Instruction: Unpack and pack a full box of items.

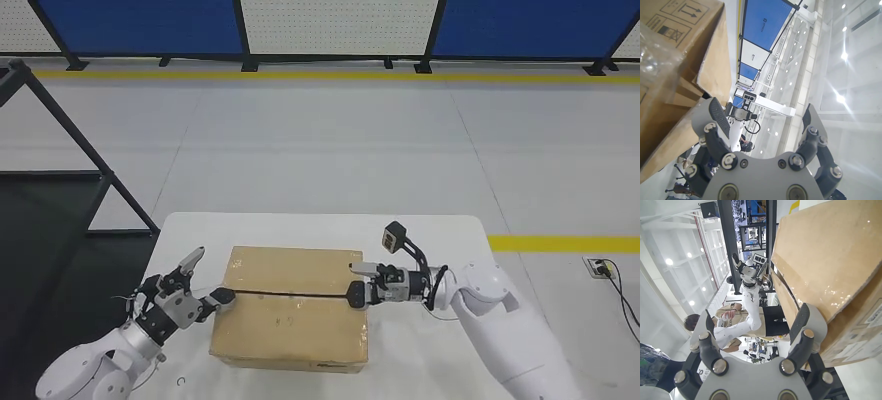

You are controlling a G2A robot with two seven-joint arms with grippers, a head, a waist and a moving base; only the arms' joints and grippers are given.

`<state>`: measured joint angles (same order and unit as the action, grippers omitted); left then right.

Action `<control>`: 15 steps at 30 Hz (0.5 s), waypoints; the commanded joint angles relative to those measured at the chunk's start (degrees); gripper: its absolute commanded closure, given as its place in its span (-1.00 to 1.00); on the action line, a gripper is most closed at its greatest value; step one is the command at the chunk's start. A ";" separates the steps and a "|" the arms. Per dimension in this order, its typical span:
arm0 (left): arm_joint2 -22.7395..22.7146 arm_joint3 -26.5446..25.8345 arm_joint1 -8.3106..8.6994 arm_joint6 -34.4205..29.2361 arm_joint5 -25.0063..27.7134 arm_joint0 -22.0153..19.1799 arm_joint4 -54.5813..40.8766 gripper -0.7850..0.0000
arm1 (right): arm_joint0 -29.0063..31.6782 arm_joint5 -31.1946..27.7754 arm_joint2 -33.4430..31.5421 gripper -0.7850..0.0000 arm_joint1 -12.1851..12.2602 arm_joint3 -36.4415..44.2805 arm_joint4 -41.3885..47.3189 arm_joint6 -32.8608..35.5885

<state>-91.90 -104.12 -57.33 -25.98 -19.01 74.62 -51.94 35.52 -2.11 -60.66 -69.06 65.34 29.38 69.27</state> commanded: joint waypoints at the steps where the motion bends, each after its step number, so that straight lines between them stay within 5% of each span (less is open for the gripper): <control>1: -0.42 -0.09 -0.07 0.00 0.63 0.13 -0.66 -1.00 | 0.10 0.15 0.15 -1.00 0.01 -0.08 -0.33 -0.12; 15: -12.45 1.78 -0.84 1.74 10.07 7.40 -13.14 -1.00 | -0.95 -0.48 2.09 -1.00 -0.68 -2.23 -1.39 -2.36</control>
<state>-103.50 -102.63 -58.09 -24.55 -9.54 80.98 -64.51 34.73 -2.45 -58.69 -69.68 63.40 27.91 66.80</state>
